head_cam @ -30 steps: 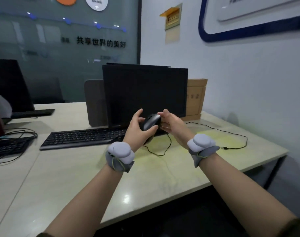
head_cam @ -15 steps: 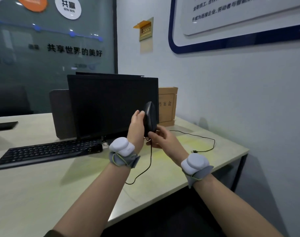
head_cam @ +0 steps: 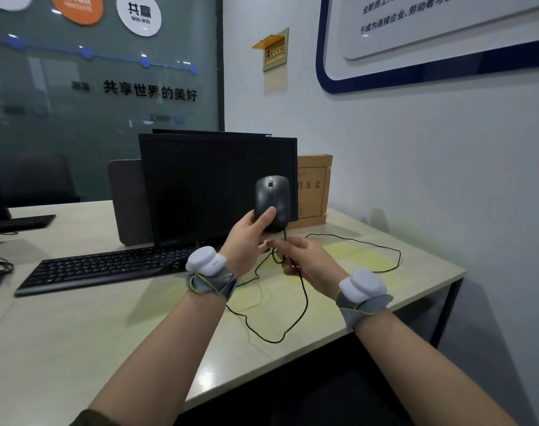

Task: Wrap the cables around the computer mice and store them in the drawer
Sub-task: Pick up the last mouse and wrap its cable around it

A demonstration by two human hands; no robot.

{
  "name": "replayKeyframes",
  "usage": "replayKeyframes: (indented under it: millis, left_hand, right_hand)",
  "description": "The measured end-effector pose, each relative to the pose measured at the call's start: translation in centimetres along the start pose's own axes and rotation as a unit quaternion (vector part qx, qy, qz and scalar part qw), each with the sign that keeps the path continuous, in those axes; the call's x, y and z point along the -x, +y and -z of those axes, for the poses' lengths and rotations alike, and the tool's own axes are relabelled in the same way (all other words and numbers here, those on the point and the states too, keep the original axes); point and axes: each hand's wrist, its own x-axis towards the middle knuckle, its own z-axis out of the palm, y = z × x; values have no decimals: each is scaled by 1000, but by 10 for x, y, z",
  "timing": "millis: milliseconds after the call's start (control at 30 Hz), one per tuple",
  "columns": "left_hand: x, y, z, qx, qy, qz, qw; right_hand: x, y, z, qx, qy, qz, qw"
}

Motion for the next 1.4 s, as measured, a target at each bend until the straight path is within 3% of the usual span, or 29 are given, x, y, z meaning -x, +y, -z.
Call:
replayKeyframes:
  millis: [233,367,567,733,933,1100,1167,1300,1400]
  left_hand:
    - [-1,5,0,162,25,-85,983]
    - [-7,6,4,191,47,-98,976]
    - [-15,2,21,-27,110,-74,991]
    - [-15,-3,30,-141,143,-108,974]
    - [-4,7,32,-329,51,-143,932]
    - [9,15,25,-355,-61,-141,922]
    - [14,18,22,-325,-122,-121,930]
    - [16,14,12,-94,-222,-50,969]
    - [15,12,-1,40,-231,-23,972]
  right_hand:
    - [6,10,7,255,41,64,964]
    - [12,12,14,206,3,-11,978]
    - [24,-5,31,235,65,118,963]
    - [25,-17,48,344,84,123,927]
    - [30,-44,60,348,92,162,919]
    - [24,-66,71,311,156,206,915]
    - [21,-69,73,297,155,204,920]
    - [20,-64,69,211,115,168,956]
    - [14,-48,55,296,120,127,939]
